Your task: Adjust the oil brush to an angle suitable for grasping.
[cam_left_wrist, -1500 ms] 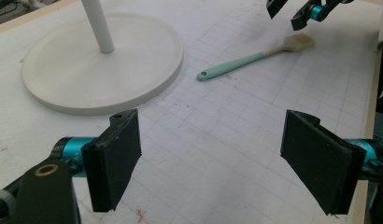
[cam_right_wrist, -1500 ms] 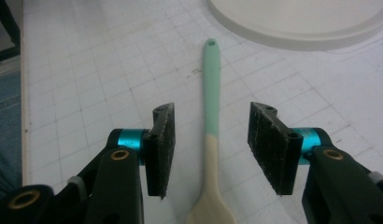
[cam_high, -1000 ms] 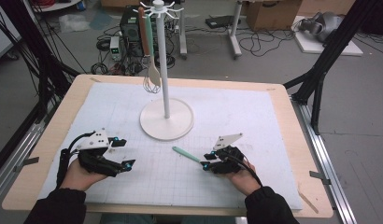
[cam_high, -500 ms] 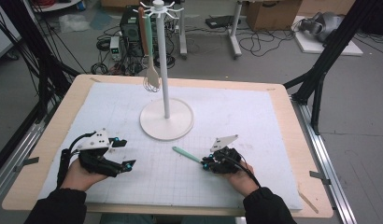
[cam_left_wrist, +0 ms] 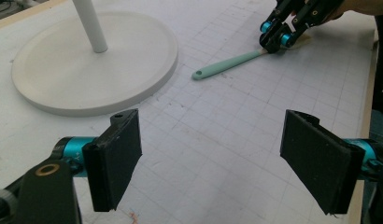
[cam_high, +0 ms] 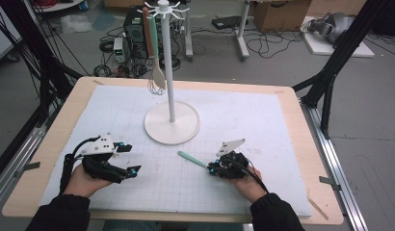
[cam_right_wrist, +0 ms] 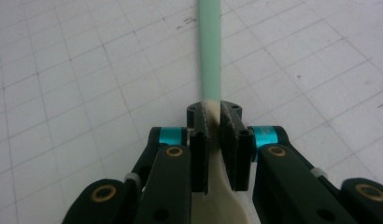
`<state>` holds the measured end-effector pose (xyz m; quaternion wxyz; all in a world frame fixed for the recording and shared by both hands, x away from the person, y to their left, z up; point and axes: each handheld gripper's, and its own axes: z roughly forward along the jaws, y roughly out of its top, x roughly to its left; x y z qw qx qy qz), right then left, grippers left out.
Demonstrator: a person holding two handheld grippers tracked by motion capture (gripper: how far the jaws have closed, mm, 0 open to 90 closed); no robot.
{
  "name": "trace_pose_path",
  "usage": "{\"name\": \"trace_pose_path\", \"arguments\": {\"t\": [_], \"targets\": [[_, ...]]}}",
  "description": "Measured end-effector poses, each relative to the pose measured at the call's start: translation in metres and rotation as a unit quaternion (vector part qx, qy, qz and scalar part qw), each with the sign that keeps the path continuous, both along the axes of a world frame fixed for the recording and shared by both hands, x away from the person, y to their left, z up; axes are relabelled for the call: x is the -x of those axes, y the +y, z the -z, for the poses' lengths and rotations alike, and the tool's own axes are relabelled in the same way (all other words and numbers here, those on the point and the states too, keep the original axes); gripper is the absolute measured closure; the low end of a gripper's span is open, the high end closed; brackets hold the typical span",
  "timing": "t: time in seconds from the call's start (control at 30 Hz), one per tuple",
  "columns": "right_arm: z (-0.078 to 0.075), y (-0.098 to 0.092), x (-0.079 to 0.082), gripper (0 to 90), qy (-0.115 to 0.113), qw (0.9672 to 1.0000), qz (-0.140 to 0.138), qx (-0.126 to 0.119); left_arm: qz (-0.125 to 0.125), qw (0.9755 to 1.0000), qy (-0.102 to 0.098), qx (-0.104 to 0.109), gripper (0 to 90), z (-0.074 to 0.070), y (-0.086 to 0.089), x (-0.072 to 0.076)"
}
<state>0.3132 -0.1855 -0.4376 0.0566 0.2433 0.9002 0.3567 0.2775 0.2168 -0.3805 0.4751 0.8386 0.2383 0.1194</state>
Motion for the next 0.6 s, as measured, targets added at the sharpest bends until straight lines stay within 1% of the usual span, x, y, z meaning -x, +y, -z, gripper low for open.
{"name": "trace_pose_path", "arguments": {"t": [0.07,0.1,0.17,0.23,0.27,0.37,0.47,0.53,0.6], "targets": [[-0.0007,-0.0009,-0.0001,82.6,0.002,1.0,-0.003,-0.002,0.0,1.0,0.001,0.0,20.8,-0.0001,0.0003,-0.0002],[-0.0006,-0.0013,-0.0004,82.6,0.008,0.9999,-0.007,-0.007,0.0,1.0,0.001,0.0,20.8,0.0,0.0002,-0.0003],[-0.0013,-0.0013,0.0005,82.7,0.004,0.9999,-0.011,-0.008,0.0,1.0,0.002,0.001,20.8,0.0003,-0.0003,-0.0002],[-0.0024,-0.0019,0.0008,82.7,0.004,0.9998,-0.011,-0.014,0.0,1.0,0.002,0.001,20.8,0.0003,-0.0002,-0.0002],[-0.0029,-0.0023,0.0007,82.8,0.0,0.9999,-0.009,-0.015,0.0,1.0,0.001,0.001,20.9,0.0001,0.0,-0.0001],[-0.0044,-0.0042,0.0009,82.8,-0.002,0.9998,-0.007,-0.021,0.0,1.0,0.001,0.0,20.9,-0.0001,0.0003,-0.0003],[-0.0046,-0.0043,0.0013,82.9,0.002,0.9997,-0.01,-0.023,0.001,1.0,0.002,0.001,20.9,0.0002,-0.0005,0.0],[-0.0049,-0.0043,0.0014,82.9,-0.003,0.9997,-0.011,-0.023,0.001,1.0,0.002,0.002,20.9,0.0,-0.0004,0.0001],[-0.0067,-0.0059,0.0013,82.9,-0.004,0.9994,-0.009,-0.034,0.0,1.0,0.001,0.003,21.0,0.0,-0.0002,0.0]]}}
